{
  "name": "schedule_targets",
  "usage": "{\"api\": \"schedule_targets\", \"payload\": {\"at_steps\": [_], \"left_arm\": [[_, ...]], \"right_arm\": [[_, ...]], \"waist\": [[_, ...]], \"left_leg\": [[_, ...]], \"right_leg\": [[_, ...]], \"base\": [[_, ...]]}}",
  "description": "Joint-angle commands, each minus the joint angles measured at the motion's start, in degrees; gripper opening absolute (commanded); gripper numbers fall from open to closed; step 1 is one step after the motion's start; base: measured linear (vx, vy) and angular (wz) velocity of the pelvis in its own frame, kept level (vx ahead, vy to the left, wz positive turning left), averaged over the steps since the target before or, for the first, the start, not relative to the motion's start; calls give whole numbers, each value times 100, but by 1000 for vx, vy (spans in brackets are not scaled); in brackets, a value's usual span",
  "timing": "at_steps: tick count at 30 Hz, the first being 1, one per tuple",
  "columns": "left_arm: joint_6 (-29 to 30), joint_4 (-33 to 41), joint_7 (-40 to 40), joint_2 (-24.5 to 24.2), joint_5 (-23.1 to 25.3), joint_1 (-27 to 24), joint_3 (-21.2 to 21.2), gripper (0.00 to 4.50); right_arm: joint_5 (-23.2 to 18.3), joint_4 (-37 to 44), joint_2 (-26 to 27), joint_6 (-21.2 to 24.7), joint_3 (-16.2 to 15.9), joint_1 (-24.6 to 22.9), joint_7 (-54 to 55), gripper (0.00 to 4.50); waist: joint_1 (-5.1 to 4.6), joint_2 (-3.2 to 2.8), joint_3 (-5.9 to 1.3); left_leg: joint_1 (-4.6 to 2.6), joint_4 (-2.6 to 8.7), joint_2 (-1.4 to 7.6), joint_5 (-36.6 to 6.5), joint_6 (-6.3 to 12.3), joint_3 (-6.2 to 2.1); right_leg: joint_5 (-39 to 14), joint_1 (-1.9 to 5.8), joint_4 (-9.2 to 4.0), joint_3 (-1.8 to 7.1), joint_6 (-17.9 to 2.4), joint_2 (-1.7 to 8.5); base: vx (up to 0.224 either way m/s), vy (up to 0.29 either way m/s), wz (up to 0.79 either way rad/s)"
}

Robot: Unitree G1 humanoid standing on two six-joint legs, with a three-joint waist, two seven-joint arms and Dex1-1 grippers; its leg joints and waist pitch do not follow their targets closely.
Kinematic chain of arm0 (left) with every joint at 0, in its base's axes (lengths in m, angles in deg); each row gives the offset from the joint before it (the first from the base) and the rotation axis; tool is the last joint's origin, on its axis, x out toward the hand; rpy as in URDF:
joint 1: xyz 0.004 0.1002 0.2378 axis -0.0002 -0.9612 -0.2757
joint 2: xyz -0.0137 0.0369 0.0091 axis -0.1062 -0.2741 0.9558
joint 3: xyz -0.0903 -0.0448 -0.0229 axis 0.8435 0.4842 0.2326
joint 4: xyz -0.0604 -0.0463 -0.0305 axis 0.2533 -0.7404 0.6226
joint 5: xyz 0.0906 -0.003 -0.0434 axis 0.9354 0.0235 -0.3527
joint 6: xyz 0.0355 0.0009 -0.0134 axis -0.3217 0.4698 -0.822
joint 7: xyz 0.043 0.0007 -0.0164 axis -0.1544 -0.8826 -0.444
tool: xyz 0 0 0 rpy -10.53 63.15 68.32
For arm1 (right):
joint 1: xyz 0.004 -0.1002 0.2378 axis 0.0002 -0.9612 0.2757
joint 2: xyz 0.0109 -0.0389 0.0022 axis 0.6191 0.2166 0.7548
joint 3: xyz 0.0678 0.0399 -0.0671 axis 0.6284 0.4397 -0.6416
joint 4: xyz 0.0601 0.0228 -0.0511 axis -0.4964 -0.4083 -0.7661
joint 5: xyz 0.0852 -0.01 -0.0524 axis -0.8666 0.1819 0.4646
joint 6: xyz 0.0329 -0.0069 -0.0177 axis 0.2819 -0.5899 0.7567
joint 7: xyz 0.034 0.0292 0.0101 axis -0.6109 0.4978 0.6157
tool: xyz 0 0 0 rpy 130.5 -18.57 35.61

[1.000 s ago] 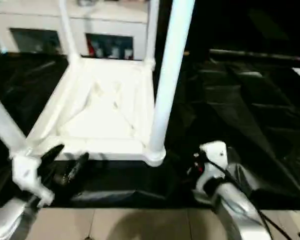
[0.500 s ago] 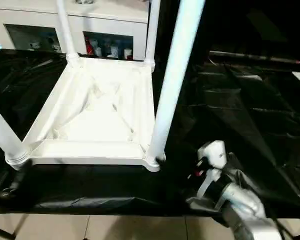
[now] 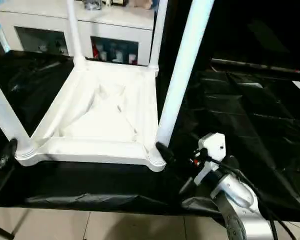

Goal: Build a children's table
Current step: Flip table

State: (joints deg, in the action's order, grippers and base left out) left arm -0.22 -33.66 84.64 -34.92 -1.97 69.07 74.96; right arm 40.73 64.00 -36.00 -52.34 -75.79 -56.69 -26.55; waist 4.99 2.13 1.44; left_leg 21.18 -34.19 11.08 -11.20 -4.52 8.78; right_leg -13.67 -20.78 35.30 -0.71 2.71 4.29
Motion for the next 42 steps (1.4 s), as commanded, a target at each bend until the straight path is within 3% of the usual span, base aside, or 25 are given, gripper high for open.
{"api": "schedule_targets", "payload": {"at_steps": [1, 4, 5, 11, 13, 15, 19, 21, 25, 33, 36, 40, 42], "left_arm": [[146, -83, 13, -89, 57, 138, -127, 449], [297, -410, -57, -242, 225, 489, -272, 449], [453, -843, -261, -381, 580, 824, -396, 449], [544, -1117, -364, -381, 615, 1163, -439, 449], [605, -1122, -420, -300, 547, 1287, -453, 450], [626, -1107, -436, -245, 499, 1343, -470, 450], [595, -1184, -554, -174, 536, 1484, -512, 450], [604, -1170, -542, -149, 514, 1508, -528, 413], [556, -1148, -577, -80, 555, 1515, -558, 399], [492, -1149, -611, 76, 596, 1491, -675, 322], [502, -1135, -604, 99, 603, 1490, -718, 317], [483, -1136, -633, 221, 756, 1514, -948, 268], [479, -1158, -620, 294, 796, 1571, -1081, 256]], "right_arm": [[75, -119, 50, -25, -102, 92, 46, 450], [277, -408, 286, -160, -362, 316, 198, 450], [516, -698, 450, -201, -540, 561, 424, 450], [661, -1055, 707, -250, -592, 844, 719, 450], [733, -1280, 856, -351, -564, 991, 883, 415], [745, -1431, 963, -391, -513, 1080, 1008, 410], [712, -1645, 1129, -488, -387, 1208, 1206, 368], [699, -1678, 1145, -523, -363, 1223, 1239, 349], [688, -1741, 1152, -618, -317, 1234, 1279, 323], [765, -1857, 1206, -803, -293, 1246, 1327, 247], [795, -1879, 1220, -833, -288, 1257, 1378, 237], [903, -1907, 1264, -917, -176, 1242, 1716, 196], [958, -1857, 1260, -970, -111, 1183, 1864, 192]], "waist": [[-10, -143, -140], [-25, -146, -160], [-36, -127, -174], [-18, -169, -201], [-6, -170, -204], [-6, -153, -207], [9, -131, -201], [10, -121, -204], [6, -134, -194], [7, -106, -181], [9, -129, -182], [6, -132, -177], [6, -175, -171]], "left_leg": [[-81, 569, 150, -2137, -286, -51], [-80, 557, 127, -1978, -265, -49], [-62, 543, 105, -1745, -272, -50], [-88, 528, 123, -1608, -344, -37], [-82, 528, 132, -1557, -324, -41], [-95, 525, 126, -1512, -318, -24], [-92, 529, 135, -1496, -302, -20], [-84, 530, 132, -1471, -288, -21], [-95, 535, 139, -1612, -304, -14], [-81, 557, 144, -1741, -304, -21], [-80, 560, 148, -1750, -317, -27], [-84, 561, 143, -1755, -341, -22], [-87, 567, 145, -1803, -377, -25]], "right_leg": [[-920, 11, -456, 138, -626, 201], [-786, 11, -433, 130, -667, 197], [-681, 17, -406, 124, -653, 190], [-241, 32, -351, 125, -836, 198], [-113, 52, -341, 119, -848, 201], [-83, 36, -333, 118, -940, 207], [-127, 48, -336, 125, -899, 211], [-98, 62, -334, 123, -873, 211], [-271, 42, -361, 129, -843, 214], [-546, 29, -389, 136, -789, 219], [-524, 25, -386, 138, -789, 217], [-531, 20, -397, 138, -753, 216], [-572, 10, -403, 142, -729, 214]], "base": [[0, 0, 0], [0, 0, 0], [0, 0, 0], [0, 0, 0], [0, 0, 0], [0, 0, 0], [0, 0, 0], [0, 0, 0], [0, 0, 0], [0, 0, 0], [0, 0, 0], [0, 0, 0], [0, 0, 0]]}}
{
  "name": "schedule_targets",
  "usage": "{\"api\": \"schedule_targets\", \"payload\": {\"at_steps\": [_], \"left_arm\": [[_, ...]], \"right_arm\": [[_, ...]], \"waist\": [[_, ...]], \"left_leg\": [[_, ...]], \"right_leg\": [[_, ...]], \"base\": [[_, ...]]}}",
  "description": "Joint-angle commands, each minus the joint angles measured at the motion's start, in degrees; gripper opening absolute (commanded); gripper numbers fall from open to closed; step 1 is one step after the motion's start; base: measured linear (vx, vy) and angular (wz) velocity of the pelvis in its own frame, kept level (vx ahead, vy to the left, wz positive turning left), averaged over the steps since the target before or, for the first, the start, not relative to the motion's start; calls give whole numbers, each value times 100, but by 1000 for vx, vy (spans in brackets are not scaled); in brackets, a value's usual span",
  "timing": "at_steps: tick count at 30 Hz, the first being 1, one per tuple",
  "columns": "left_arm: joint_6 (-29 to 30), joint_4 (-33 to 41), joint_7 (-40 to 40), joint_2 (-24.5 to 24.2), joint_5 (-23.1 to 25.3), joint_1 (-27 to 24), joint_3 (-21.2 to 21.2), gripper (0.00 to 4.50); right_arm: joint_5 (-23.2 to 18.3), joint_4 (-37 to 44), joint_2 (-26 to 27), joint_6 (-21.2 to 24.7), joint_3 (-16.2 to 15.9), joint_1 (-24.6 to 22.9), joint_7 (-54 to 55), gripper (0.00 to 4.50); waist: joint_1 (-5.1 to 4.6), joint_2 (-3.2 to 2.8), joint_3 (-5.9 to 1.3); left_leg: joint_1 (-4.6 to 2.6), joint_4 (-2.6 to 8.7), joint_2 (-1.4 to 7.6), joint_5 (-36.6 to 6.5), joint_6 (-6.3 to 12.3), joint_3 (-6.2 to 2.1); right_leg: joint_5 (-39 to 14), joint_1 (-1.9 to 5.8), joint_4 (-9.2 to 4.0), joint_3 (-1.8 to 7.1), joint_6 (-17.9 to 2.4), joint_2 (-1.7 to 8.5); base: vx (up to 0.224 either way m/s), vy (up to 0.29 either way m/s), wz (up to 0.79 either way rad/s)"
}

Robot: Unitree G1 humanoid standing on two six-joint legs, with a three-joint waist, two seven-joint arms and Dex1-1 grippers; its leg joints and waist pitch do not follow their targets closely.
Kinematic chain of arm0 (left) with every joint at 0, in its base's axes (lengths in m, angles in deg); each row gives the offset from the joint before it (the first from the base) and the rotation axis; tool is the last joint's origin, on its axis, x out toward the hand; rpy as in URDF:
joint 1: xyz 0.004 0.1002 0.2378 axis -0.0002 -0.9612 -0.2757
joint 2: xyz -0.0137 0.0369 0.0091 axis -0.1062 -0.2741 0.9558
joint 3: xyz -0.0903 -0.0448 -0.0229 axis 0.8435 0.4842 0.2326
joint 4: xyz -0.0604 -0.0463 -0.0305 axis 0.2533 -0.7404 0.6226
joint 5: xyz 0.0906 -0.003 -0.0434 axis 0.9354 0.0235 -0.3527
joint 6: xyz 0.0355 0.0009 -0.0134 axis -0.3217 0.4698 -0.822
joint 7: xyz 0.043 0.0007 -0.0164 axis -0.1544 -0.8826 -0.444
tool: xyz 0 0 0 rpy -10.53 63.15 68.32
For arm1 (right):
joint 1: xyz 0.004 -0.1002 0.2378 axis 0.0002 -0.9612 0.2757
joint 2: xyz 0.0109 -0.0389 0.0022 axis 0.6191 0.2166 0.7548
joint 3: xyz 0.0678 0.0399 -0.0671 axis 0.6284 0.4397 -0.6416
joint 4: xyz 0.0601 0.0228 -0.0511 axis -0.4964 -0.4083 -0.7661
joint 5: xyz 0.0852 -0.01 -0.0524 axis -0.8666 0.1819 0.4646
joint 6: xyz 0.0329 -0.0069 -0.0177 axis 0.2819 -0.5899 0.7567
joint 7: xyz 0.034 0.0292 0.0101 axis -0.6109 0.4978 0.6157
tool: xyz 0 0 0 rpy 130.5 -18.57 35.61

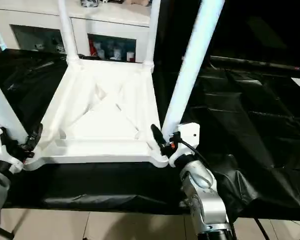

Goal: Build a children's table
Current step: Flip table

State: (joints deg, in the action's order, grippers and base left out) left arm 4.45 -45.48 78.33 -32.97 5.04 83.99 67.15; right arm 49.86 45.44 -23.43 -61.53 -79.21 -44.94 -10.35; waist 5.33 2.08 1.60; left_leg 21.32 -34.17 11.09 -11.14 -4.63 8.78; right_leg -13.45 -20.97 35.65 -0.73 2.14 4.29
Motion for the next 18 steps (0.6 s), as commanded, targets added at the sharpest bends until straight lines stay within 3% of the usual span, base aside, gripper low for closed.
{"api": "schedule_targets", "payload": {"at_steps": [1, 2, 5, 6, 7, 9, 10, 11, 12, 13, 14, 15, 18], "left_arm": [[8, 7, 24, 125, 110, 113, -357, 246], [-14, -79, 53, 212, 180, 251, -546, 239], [-64, -281, 118, 350, 275, 540, -808, 226], [-72, -314, 107, 378, 290, 587, -834, 216], [-77, -369, 131, 410, 299, 664, -890, 210], [-107, -511, 166, 477, 361, 831, -1032, 208], [-107, -511, 166, 477, 361, 831, -1032, 208], [-154, -614, 228, 539, 419, 958, -1146, 205], [-164, -645, 236, 581, 438, 1014, -1184, 205], [-177, -686, 243, 638, 465, 1089, -1234, 204], [-178, -688, 242, 645, 468, 1095, -1242, 203], [-168, -672, 240, 741, 496, 1156, -1355, 203], [-150, -612, 229, 801, 513, 1144, -1449, 202]], "right_arm": [[56, 29, 5, -68, 267, -20, 296, 189], [109, 126, -7, -122, 391, -119, 466, 188], [173, 284, -32, -200, 612, -259, 695, 186], [170, 308, -32, -205, 649, -278, 721, 186], [173, 336, -40, -216, 704, -302, 764, 185], [225, 381, -100, -249, 807, -349, 875, 185], [225, 381, -100, -249, 807, -349, 875, 185], [269, 418, -158, -301, 883, -392, 969, 185], [269, 433, -189, -302, 912, -409, 983, 185], [269, 454, -231, -301, 950, -434, 1000, 185], [273, 455, -236, -302, 958, -436, 1007, 185], [296, 434, -327, -288, 1064, -444, 1059, 184], [304, 347, -439, -299, 1133, -394, 1020, 184]], "waist": [[-26, -158, -187], [-7, -209, -196], [77, -240, -174], [95, -220, -172], [92, -275, -179], [77, -252, -191], [87, -230, -232], [95, -257, -275], [95, -257, -275], [79, -250, -270], [75, -247, -263], [61, -281, -262], [-1, -260, -250]], "left_leg": [[-110, 565, 145, -1846, -369, -18], [-134, 555, 149, -1893, -390, -19], [-199, 545, 146, -2029, -410, 20], [-191, 559, 153, -2071, -413, 15], [-148, 579, 152, -2014, -448, -14], [-136, 567, 146, -1884, -447, -5], [-104, 520, 136, -1434, -390, -3], [-53, 466, 117, -822, -341, -11], [-53, 466, 117, -822, -341, -11], [-51, 441, 92, -671, -289, 10], [-36, 449, 87, -704, -291, 8], [-47, 459, 99, -831, -312, -1], [-40, 470, 108, -1023, -280, -3]], "right_leg": [[-629, 23, -450, 144, -665, 208], [-630, 7, -444, 151, -653, 210], [-775, -58, -498, 176, -590, 195], [-823, -43, -495, 173, -582, 198], [-775, -3, -469, 162, -565, 207], [-610, 11, -477, 152, -535, 197], [-66, 60, -407, 150, -571, 202], [635, 113, -346, 126, -565, 195], [635, 113, -346, 126, -565, 195], [1044, 104, -331, 109, -568, 174], [1014, 120, -336, 105, -561, 179], [912, 117, -346, 100, -557, 186], [704, 134, -366, 100, -612, 194]], "base": [[0, 0, 0], [0, 0, 0], [0, 0, 0], [0, 0, 0], [0, 0, 0], [0, 0, 0], [0, 0, 0], [0, 0, 0], [0, 0, 0], [0, 0, 0], [0, 0, 0], [0, 0, 0], [0, 0, 0]]}}
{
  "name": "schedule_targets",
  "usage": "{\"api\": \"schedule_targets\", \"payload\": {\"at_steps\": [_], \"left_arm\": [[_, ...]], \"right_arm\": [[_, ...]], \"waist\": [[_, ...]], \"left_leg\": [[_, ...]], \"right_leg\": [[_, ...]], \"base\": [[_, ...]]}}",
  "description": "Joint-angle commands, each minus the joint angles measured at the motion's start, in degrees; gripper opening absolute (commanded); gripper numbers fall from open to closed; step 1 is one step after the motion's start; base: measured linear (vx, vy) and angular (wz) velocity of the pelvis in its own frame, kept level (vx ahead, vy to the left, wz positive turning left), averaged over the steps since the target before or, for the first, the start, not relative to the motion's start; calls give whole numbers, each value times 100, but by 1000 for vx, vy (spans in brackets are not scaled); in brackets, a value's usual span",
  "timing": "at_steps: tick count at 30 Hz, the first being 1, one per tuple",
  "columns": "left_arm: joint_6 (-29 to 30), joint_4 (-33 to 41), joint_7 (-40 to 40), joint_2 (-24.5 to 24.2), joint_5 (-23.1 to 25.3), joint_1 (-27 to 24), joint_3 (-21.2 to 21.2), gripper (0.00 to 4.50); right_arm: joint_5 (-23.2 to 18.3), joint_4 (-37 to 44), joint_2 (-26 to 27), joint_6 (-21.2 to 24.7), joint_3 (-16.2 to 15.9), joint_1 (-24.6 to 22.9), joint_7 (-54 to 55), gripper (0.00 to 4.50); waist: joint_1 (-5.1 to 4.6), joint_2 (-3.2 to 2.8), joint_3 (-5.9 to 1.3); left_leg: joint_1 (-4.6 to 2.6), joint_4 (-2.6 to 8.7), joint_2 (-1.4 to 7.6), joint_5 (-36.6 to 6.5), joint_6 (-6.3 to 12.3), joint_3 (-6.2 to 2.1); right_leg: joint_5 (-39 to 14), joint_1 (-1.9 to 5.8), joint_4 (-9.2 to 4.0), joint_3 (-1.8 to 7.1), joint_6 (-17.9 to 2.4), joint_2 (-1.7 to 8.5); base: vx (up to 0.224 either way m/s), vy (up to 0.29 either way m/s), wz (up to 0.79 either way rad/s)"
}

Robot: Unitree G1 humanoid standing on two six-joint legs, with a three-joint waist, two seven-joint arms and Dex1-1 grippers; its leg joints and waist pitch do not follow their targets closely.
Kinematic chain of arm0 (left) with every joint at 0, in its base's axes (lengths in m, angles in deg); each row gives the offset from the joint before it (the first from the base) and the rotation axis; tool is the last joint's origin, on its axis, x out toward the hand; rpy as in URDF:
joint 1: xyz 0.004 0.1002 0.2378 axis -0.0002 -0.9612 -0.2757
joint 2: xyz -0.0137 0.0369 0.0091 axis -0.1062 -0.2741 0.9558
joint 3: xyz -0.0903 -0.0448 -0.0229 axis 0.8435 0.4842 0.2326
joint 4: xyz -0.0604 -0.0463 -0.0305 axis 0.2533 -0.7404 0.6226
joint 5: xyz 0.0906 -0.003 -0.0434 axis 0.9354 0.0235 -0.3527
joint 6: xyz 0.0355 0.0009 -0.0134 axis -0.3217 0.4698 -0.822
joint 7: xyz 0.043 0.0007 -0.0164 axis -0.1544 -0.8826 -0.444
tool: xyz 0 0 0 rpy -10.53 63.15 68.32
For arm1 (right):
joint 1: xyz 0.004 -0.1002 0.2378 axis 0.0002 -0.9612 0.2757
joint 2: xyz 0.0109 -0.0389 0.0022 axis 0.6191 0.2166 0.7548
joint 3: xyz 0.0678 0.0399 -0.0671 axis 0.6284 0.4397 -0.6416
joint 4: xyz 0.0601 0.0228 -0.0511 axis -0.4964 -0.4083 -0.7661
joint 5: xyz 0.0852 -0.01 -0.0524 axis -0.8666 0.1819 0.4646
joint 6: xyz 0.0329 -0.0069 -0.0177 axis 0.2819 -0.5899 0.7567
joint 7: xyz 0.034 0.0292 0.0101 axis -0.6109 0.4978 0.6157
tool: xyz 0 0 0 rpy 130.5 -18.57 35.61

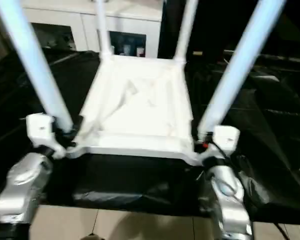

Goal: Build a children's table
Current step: Flip table

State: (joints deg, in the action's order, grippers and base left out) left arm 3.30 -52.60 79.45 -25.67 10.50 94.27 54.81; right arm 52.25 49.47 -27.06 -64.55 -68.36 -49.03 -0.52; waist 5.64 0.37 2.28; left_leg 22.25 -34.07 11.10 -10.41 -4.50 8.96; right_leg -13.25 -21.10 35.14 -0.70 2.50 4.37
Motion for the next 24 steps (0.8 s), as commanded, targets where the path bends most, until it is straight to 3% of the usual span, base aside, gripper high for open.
{"api": "schedule_targets", "payload": {"at_steps": [1, 5, 6, 7, 13, 15, 17, 18, 20, 24], "left_arm": [[-16, 114, 112, 84, -33, 109, -245, 202], [-32, -5, 8, 87, 85, 142, -260, 202], [-35, -23, -9, 88, 106, 150, -257, 202], [-12, -45, -76, 104, 141, 170, -236, 202], [79, -51, -257, 182, 194, 164, -209, 201], [94, -138, -486, 281, 170, 210, -93, 201], [93, -196, -549, 295, 168, 258, -42, 201], [82, -219, -564, 301, 177, 275, -32, 201], [93, -281, -606, 335, 164, 318, 2, 201], [169, -322, -667, 390, 77, 323, 82, 201]], "right_arm": [[100, -117, -120, 19, 89, 65, 70, 184], [-46, -224, -197, 101, 99, 194, -97, 184], [-86, -223, -202, 110, 92, 202, -142, 240], [-120, -191, -193, 56, 90, 204, -172, 254], [-195, 49, -112, -147, 181, 142, -99, 302], [-494, 348, -27, -179, 288, 7, -171, 302], [-526, 464, -16, -246, 304, -62, -190, 334], [-503, 501, -28, -298, 300, -97, -203, 339], [-544, 674, -46, -422, 265, -252, -330, 339], [-631, 982, -11, -562, 263, -592, -426, 339]], "waist": [[-42, -85, -316], [-107, -67, -292], [-115, -75, -293], [-118, -70, -287], [-104, -103, -293], [-111, -108, -293], [-92, -105, -294], [-84, -134, -297], [-89, -117, -290], [-96, -154, -279]], "left_leg": [[-129, 458, 104, -1111, -280, -21], [-120, 465, 107, -1218, -145, -3], [-125, 458, 114, -1201, -118, -2], [-128, 459, 115, -1206, -105, 3], [-127, 448, 119, -1098, -59, 5], [-130, 440, 121, -1072, -30, 10], [-127, 440, 122, -1048, 15, 5], [-126, 440, 119, -1064, 12, 2], [-114, 450, 118, -1112, -2, -1], [-119, 469, 126, -1324, -9, -6]], "right_leg": [[644, 151, -318, 96, -663, 185], [172, 149, -358, 110, -764, 200], [138, 140, -362, 112, -793, 199], [119, 133, -369, 113, -801, 192], [171, 134, -356, 113, -873, 196], [281, 135, -359, 116, -868, 189], [312, 141, -354, 114, -851, 193], [264, 134, -356, 112, -834, 194], [161, 144, -373, 111, -805, 199], [-182, 118, -407, 118, -804, 204]], "base": [[0, 0, 0], [0, 0, 0], [0, 0, 0], [0, 0, 0], [0, 0, 0], [0, 0, 0], [0, 0, 0], [0, 0, 0], [0, 0, 0], [0, 0, 0]]}}
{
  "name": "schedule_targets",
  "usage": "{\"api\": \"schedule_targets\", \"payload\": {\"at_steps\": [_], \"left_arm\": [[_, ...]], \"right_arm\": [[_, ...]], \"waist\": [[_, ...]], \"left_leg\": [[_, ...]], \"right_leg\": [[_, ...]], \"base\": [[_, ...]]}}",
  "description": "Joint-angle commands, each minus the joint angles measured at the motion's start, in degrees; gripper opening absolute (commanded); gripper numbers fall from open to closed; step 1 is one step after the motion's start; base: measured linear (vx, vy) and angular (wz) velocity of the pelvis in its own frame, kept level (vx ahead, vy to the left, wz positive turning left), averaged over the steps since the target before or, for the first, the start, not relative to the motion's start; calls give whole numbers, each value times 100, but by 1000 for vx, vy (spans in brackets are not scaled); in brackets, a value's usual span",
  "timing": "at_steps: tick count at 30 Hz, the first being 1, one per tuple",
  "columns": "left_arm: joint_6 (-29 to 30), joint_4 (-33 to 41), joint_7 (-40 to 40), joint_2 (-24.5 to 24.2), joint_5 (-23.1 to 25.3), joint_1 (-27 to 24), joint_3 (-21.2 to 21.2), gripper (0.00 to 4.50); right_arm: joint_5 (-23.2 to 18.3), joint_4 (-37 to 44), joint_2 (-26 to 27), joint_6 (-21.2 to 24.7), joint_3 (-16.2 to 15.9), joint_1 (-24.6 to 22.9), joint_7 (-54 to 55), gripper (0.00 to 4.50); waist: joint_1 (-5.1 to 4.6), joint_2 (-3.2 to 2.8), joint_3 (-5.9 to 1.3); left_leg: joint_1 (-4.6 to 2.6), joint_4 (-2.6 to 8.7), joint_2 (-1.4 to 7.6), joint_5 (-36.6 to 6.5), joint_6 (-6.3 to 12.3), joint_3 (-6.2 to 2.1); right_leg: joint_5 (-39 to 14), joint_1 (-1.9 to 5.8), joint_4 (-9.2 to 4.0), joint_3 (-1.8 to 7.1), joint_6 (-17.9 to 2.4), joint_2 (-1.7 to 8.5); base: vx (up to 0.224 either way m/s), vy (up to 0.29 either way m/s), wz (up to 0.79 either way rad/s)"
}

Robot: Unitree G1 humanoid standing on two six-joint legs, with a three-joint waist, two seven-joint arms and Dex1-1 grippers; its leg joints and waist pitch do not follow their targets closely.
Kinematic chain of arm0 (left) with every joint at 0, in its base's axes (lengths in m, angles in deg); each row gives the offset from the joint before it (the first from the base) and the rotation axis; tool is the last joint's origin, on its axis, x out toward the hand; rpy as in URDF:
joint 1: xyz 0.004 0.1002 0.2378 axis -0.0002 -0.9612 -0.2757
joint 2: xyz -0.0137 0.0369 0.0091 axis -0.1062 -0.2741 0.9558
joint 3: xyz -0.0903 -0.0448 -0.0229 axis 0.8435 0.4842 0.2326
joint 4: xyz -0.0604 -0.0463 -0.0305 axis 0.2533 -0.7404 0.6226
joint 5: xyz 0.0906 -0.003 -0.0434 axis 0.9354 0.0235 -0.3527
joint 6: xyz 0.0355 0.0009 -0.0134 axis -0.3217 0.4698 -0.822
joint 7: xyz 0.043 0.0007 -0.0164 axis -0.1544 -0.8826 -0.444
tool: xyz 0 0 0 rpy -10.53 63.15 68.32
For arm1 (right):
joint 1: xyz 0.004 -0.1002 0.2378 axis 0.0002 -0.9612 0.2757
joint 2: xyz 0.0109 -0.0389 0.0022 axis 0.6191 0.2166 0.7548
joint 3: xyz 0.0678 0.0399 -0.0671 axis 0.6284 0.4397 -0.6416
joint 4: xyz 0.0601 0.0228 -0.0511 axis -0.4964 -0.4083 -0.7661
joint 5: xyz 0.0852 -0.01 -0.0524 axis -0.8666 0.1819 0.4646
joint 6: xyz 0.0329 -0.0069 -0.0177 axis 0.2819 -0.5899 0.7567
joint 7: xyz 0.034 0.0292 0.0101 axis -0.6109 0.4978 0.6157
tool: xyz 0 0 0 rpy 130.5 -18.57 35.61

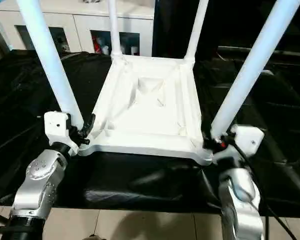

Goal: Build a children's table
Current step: Flip table

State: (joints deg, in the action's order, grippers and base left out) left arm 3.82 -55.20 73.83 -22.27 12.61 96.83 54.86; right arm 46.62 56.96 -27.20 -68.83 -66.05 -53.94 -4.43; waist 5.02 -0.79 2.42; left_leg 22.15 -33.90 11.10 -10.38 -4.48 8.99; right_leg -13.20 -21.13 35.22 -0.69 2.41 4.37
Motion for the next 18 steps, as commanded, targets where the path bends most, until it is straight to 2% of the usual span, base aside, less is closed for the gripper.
{"api": "schedule_targets", "payload": {"at_steps": [1, 3, 5, 6, 8, 11, 12, 13, 14, 15, 16, 18], "left_arm": [[128, -76, -130, 62, -144, 65, 91, 201], [154, -111, -189, 77, -123, 70, 94, 201], [189, -165, -258, 111, -104, 93, 104, 201], [219, -190, -307, 129, -85, 107, 109, 201], [219, -289, -331, 175, -80, 179, 120, 201], [255, -361, -357, 184, -16, 234, 79, 201], [287, -400, -381, 193, 7, 266, 66, 201], [327, -438, -424, 205, 34, 297, 59, 201], [349, -471, -451, 211, 45, 321, 60, 201], [394, -547, -512, 229, 64, 369, 65, 201], [407, -592, -538, 236, 72, 395, 66, 201], [423, -687, -606, 254, 90, 450, 68, 201]], "right_arm": [[-52, 287, 15, -140, 78, -175, 18, 339], [-111, 382, 18, -84, 133, -319, 17, 339], [-51, 502, -75, -108, 49, -560, -126, 339], [-23, 544, -105, -131, 15, -649, -173, 339], [0, 694, -106, -135, -1, -816, -200, 339], [-26, 898, -113, -128, -19, -1002, -214, 339], [-84, 992, -116, -104, -35, -1084, -238, 339], [-74, 1087, -127, -118, -40, -1170, -237, 339], [-57, 1136, -132, -129, -44, -1213, -231, 339], [-101, 1256, -143, -65, -56, -1326, -263, 339], [-94, 1301, -161, -50, -66, -1376, -286, 339], [-126, 1415, -220, -11, -105, -1495, -380, 339]], "waist": [[-32, -24, -289], [-38, -18, -286], [-33, -56, -288], [-40, -41, -279], [-49, -93, -272], [-49, -100, -269], [-50, -163, -264], [-63, -138, -254], [-62, -174, -255], [-78, -176, -250], [-76, -168, -251], [-93, -215, -252]], "left_leg": [[-108, 452, 125, -1367, -10, -4], [-96, 460, 113, -1355, 9, -9], [-105, 456, 119, -1452, 9, -10], [-87, 462, 116, -1464, 19, -13], [-91, 472, 110, -1575, 9, -17], [-98, 478, 112, -1714, -7, -21], [-98, 490, 111, -1744, -19, -29], [-100, 492, 112, -1838, -28, -26], [-104, 498, 110, -1861, -44, -30], [-115, 498, 111, -1951, -58, -29], [-95, 508, 104, -1952, -58, -39], [-99, 508, 98, -2029, -65, -45]], "right_leg": [[-243, 117, -428, 121, -774, 199], [-325, 121, -431, 116, -746, 196], [-476, 110, -454, 123, -718, 198], [-500, 115, -457, 123, -706, 197], [-725, 96, -482, 122, -683, 204], [-1060, 76, -517, 129, -606, 205], [-1125, 65, -522, 129, -585, 206], [-1228, 55, -542, 129, -562, 199], [-1275, 53, -544, 128, -549, 199], [-1343, 39, -569, 130, -529, 193], [-1385, 56, -562, 125, -526, 199], [-1506, 46, -581, 123, -493, 200]], "base": [[0, 0, 0], [0, 0, 0], [0, 0, 0], [0, 0, 0], [0, 0, 0], [0, 0, 0], [0, 0, 0], [0, 0, 0], [0, 0, 0], [0, 0, 0], [0, 0, 0], [0, 0, 0]]}}
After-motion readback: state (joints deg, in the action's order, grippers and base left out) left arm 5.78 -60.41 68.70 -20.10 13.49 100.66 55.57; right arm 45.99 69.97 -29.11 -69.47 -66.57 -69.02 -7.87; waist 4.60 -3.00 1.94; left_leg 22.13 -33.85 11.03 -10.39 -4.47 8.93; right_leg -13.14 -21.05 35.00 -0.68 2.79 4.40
